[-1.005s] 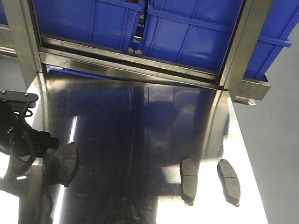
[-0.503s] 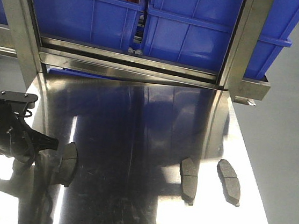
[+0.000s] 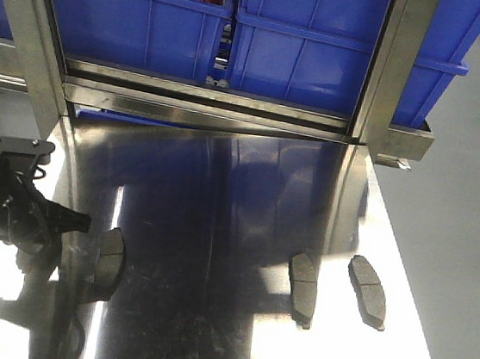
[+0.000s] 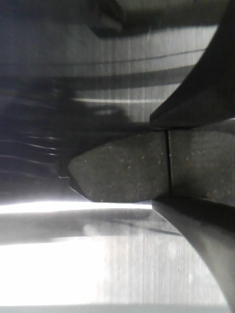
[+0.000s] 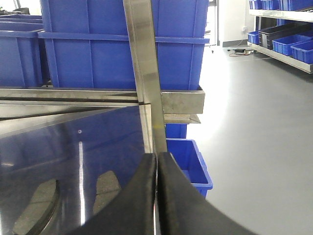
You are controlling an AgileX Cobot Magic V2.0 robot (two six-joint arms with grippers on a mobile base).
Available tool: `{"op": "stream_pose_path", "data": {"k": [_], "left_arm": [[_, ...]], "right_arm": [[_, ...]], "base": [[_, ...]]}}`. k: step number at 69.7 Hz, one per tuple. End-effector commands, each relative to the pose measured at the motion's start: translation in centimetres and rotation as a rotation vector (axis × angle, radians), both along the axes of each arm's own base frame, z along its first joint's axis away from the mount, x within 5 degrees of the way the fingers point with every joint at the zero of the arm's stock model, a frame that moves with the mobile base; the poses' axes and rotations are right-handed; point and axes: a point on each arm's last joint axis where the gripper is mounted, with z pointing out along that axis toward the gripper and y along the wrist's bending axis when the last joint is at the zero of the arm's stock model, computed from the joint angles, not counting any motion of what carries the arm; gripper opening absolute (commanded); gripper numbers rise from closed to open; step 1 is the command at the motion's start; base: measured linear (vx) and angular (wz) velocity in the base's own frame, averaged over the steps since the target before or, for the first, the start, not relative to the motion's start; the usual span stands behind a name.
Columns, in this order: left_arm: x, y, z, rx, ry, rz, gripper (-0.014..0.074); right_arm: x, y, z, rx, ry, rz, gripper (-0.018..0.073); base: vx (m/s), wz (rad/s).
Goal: Move and align brake pads A on conveyor
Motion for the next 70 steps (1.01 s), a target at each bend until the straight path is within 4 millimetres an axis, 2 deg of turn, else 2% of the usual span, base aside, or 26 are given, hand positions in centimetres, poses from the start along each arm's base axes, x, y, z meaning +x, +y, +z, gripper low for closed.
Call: {"op": "stream_pose_path", "data": {"k": [1,21,33,54,70], "left_arm": [[0.1,-0.3,3.9,-0.034,-0.158,-0.01,0.0132],[-2.0,0.1,8.6,-0.051,-0.279,-0.007,0.0132],[-4.7,0.6,10.3,-0.063,-0.355,-0.013,0.0132],[-10.0,1.6,10.6,-0.071,-0.407,-0.013,0.0132],[-11.4,1.9,11.2,-0.07,-0.42,-0.006,0.0132]], "right_arm": [[0.0,0.0,0.0,-0.015,-0.069,-0.007,-0.0008],[0.0,0.0,0.0,-0.015,-0.069,-0.007,-0.0008],[0.0,0.0,0.0,-0.015,-0.069,-0.007,-0.0008],[0.0,0.0,0.0,-0.015,-0.069,-0.007,-0.0008],[0.0,0.0,0.0,-0.015,-0.069,-0.007,-0.0008]], "base": [[0.0,0.0],[0.0,0.0],[0.0,0.0],[0.0,0.0],[0.0,0.0]]}}
